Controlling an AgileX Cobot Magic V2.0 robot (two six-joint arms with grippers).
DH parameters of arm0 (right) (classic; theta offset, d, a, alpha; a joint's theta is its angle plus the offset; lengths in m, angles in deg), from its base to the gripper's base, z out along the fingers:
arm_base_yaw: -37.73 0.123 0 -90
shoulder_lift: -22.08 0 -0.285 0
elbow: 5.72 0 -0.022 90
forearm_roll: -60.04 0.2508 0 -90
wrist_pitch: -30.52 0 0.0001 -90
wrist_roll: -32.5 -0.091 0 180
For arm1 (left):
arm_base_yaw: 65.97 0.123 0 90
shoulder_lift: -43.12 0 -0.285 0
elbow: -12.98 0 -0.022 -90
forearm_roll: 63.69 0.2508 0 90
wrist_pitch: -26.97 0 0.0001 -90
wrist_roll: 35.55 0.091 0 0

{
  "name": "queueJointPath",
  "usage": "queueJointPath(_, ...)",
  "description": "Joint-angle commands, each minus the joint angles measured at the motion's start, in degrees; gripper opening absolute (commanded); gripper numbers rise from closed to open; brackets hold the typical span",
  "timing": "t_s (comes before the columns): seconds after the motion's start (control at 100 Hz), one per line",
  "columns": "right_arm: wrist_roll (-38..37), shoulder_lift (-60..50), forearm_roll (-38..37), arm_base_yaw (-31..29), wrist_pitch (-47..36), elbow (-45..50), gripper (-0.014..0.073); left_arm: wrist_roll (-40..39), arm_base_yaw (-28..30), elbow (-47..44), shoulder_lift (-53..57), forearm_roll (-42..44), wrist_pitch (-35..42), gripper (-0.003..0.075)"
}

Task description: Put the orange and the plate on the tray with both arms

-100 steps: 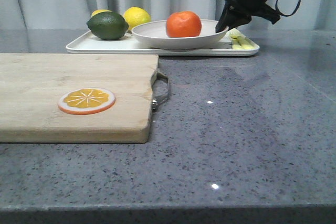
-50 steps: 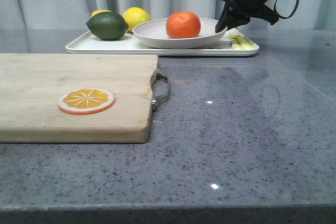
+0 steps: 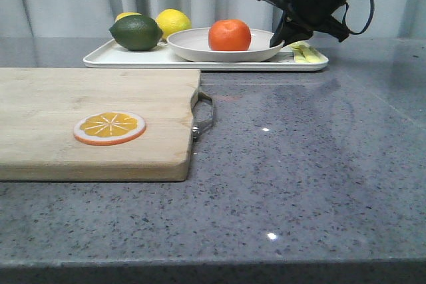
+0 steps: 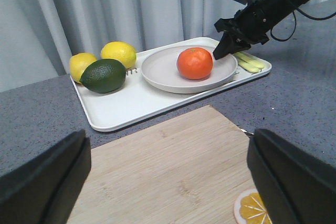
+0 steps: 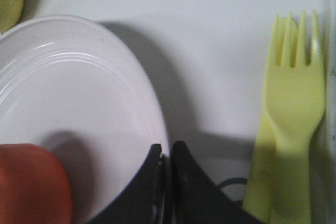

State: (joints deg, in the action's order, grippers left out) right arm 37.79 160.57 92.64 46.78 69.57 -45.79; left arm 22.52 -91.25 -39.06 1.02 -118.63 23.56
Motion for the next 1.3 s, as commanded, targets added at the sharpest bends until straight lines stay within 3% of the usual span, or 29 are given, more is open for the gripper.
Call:
queueJointPath(0.0,0.51,-3.96,1.75,-0.23,-2.44,-2.05,-0.0057,-0.44,0.05,1.69,0.15,-0.72,2.22,0.0588)
queueJointPath(0.11,0.51,-4.02,1.75,-0.23,-2.39,-2.05,0.0020,-0.44,0.05,1.69,0.15,-0.72,2.22,0.0588)
queueJointPath(0.28,0.51,-4.66,1.81,-0.23,-2.13,-2.06,0.0258,-0.44,0.05,1.69,0.15,-0.72,2.22,0.0588)
queueJointPath(0.4,0.51,-6.60,1.81,-0.23,-2.27,-2.06,0.0364,-0.44,0.05,1.69,0.15,-0.72,2.22,0.0588)
queueJointPath(0.88,8.11,-25.92,-5.25,-0.23,0.87,1.54,0.0370,-0.44,0.05,1.69,0.15,-0.72,2.22,0.0588)
queueJointPath(1.02,9.84,-34.59,-6.09,-0.23,-2.58,11.47,0.0370,-0.44,0.05,1.69,0.15,-0.72,2.22,0.0588)
queueJointPath(1.29,13.98,-55.31,-6.25,-0.23,-13.78,42.24,0.0370,-0.44,0.05,1.69,0.15,-0.72,2.22,0.0588)
